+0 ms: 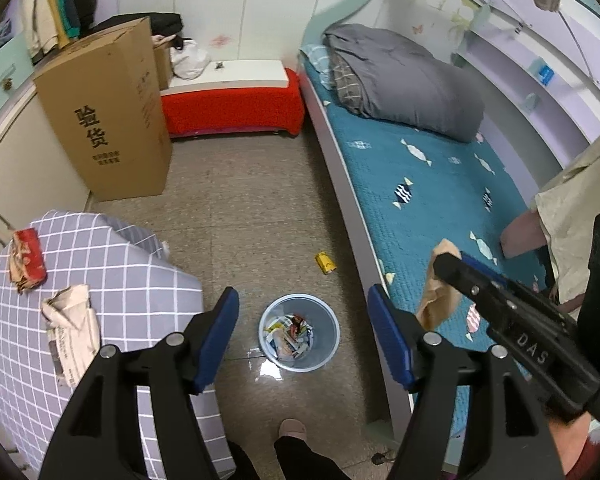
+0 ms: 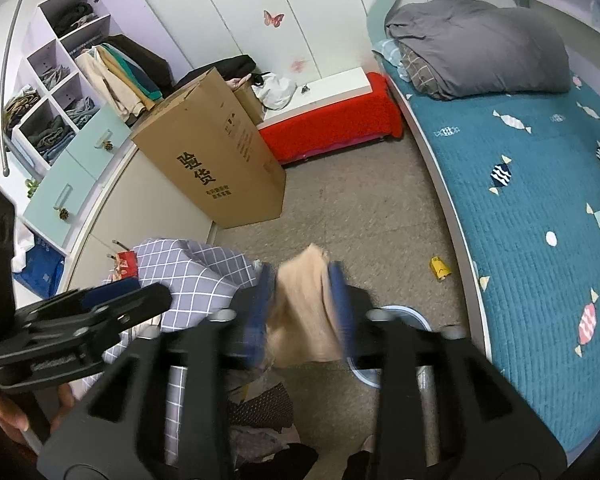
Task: Collect trash
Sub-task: 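Open the left gripper over the bucket while the right opens to drop the brown paper, then move both grippers back to the table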
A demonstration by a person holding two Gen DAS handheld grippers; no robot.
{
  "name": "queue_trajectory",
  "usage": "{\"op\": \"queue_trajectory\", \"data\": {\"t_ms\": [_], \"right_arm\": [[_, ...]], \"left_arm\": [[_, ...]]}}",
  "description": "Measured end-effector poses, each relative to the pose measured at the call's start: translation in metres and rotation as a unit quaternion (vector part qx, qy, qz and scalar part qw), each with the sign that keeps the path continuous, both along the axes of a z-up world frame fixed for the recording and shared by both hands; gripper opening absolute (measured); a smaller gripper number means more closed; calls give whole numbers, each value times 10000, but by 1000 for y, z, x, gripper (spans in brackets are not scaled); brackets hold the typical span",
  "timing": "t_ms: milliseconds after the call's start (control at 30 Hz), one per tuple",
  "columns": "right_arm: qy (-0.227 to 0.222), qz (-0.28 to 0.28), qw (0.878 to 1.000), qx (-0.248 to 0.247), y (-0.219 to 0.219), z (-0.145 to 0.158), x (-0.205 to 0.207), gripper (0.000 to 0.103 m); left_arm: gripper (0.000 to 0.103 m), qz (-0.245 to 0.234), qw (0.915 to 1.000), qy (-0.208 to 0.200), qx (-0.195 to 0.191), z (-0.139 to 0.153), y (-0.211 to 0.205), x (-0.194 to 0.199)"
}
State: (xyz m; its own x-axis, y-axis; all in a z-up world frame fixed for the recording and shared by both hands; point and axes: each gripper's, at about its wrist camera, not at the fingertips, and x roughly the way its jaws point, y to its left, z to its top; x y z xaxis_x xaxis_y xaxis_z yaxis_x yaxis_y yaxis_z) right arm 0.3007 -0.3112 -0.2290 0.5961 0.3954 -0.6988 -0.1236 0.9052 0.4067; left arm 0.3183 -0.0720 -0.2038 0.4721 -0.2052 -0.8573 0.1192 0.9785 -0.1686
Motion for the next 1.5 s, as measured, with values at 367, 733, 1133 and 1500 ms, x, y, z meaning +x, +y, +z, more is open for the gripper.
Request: {"op": "queue_trajectory", "data": {"t_ms": [367, 733, 1133, 1500], "right_arm": [[-179, 169, 9992, -315, 21, 8, -10, 66], [-291, 464, 9976, -415, 40, 19, -37, 66], [-192, 808, 9961, -288, 90, 17, -36, 66], [177, 1690, 9853, -192, 198, -6, -28, 67]], "left_arm": [[69, 264, 9996, -33, -8, 2, 25, -18], [69, 350, 9994, -37, -71, 4, 28, -31], [70, 814, 9967, -53, -1, 7, 81, -46], [70, 1948, 9801, 253, -282, -10, 201, -73]]}}
